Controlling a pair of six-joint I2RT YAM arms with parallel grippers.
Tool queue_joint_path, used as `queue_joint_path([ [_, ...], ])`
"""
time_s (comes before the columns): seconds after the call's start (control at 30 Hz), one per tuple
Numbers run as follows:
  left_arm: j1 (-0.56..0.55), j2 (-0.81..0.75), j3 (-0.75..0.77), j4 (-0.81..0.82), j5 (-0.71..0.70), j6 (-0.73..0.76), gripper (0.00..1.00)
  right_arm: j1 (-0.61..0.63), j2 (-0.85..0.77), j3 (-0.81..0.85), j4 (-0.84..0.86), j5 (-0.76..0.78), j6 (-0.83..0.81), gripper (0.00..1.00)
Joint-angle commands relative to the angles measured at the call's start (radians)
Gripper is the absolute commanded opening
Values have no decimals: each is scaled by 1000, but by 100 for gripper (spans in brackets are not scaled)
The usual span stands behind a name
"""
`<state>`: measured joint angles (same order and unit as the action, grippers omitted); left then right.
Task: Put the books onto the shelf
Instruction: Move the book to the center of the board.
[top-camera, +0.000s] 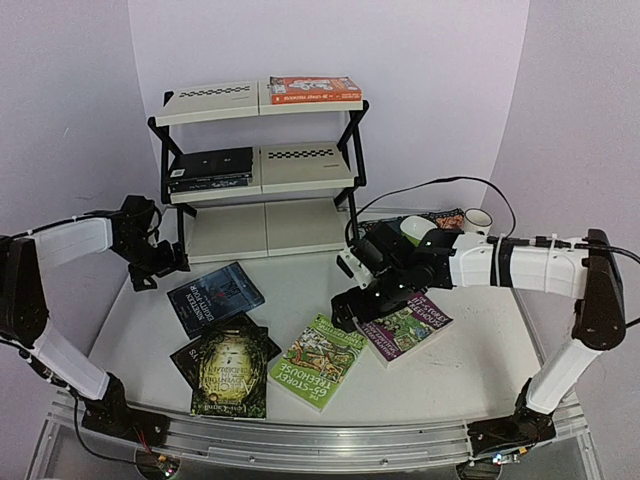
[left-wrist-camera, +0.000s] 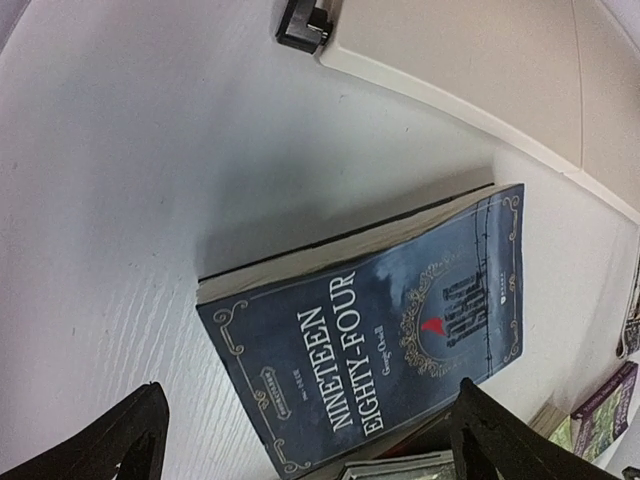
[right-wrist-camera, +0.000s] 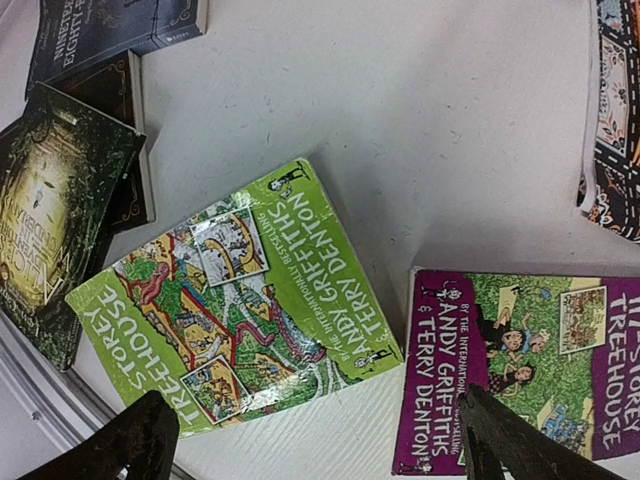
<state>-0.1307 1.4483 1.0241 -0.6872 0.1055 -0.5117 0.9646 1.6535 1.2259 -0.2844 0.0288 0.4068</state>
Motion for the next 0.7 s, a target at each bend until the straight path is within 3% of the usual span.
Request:
queue_joint_path([
  [0.0,27,81,22,123,67,-14,99,2,24,58,-32,-56,18,98],
  [0.43,36,284,93,133,89,97,85,2,41,58,-31,-81,-7,98],
  [0.67,33,365,94,135,361,196,77,3,53,68,-30,-87,-13,98],
])
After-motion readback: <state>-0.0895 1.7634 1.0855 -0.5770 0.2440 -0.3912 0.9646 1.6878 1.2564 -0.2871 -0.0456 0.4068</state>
